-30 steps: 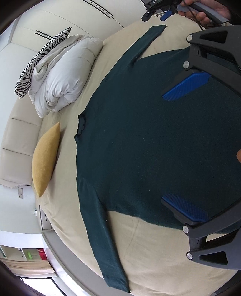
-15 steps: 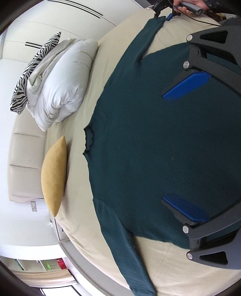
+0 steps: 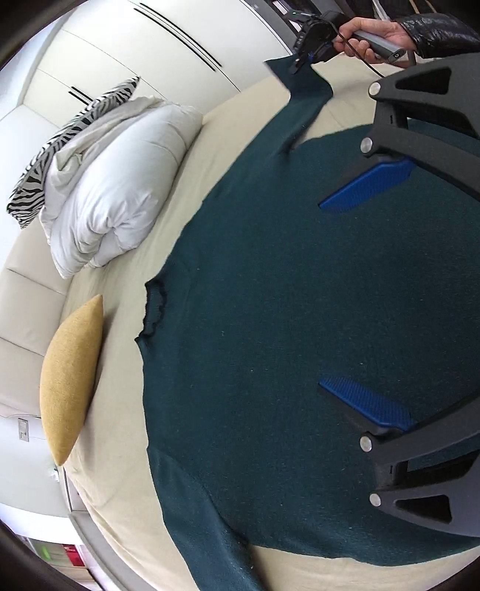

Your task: Fold small clothes

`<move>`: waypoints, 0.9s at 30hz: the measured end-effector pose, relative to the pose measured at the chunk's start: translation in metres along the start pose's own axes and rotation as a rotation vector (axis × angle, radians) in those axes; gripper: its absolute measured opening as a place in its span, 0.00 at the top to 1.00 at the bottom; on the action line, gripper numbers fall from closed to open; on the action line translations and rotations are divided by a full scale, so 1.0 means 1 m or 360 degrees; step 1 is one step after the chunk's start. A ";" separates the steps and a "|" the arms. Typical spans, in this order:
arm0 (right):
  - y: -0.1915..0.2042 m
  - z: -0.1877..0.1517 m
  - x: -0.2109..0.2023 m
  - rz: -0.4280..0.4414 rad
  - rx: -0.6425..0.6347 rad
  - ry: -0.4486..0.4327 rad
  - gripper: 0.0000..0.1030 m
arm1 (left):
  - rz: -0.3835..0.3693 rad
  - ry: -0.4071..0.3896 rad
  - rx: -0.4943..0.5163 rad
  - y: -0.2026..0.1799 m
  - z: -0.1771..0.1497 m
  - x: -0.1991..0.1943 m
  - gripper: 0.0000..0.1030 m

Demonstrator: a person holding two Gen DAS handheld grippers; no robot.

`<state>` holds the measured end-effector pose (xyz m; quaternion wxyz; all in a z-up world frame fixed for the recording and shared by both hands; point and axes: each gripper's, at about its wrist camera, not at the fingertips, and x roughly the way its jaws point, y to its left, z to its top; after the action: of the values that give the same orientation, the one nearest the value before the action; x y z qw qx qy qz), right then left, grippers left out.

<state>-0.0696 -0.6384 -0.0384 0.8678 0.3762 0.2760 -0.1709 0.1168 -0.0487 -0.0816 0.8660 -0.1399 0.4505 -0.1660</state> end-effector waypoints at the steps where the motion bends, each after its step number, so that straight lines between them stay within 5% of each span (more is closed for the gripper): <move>1: 0.022 -0.003 0.003 0.0047 -0.0060 0.0018 0.93 | -0.0029 -0.0012 -0.0022 0.004 0.002 -0.002 0.12; 5: 0.141 -0.042 0.031 0.0286 -0.0366 0.0167 0.93 | -0.0120 -0.0052 -0.0117 0.023 0.012 -0.011 0.14; 9: 0.230 -0.104 0.075 0.0376 -0.0618 0.0316 0.93 | -0.0205 -0.0048 -0.0214 0.046 0.019 -0.016 0.18; 13: 0.265 -0.162 0.124 0.0374 -0.0692 0.0497 0.93 | -0.0213 -0.0029 -0.0246 0.063 0.024 -0.013 0.18; 18: 0.251 -0.225 0.138 0.0389 -0.0735 0.0676 0.77 | -0.0277 0.0052 -0.0334 0.071 0.028 0.008 0.18; 20: 0.237 -0.243 0.115 0.0419 -0.0693 0.0651 0.48 | -0.0312 0.0080 -0.0344 0.066 0.031 0.019 0.17; 27: 0.179 -0.217 0.065 0.0469 -0.0499 0.0523 0.47 | -0.0376 0.0205 -0.0330 0.026 0.048 0.074 0.19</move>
<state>-0.0044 -0.3637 -0.1004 0.8746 0.2961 0.3784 0.0654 0.2006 -0.0515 -0.1195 0.7907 -0.2696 0.5002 -0.2278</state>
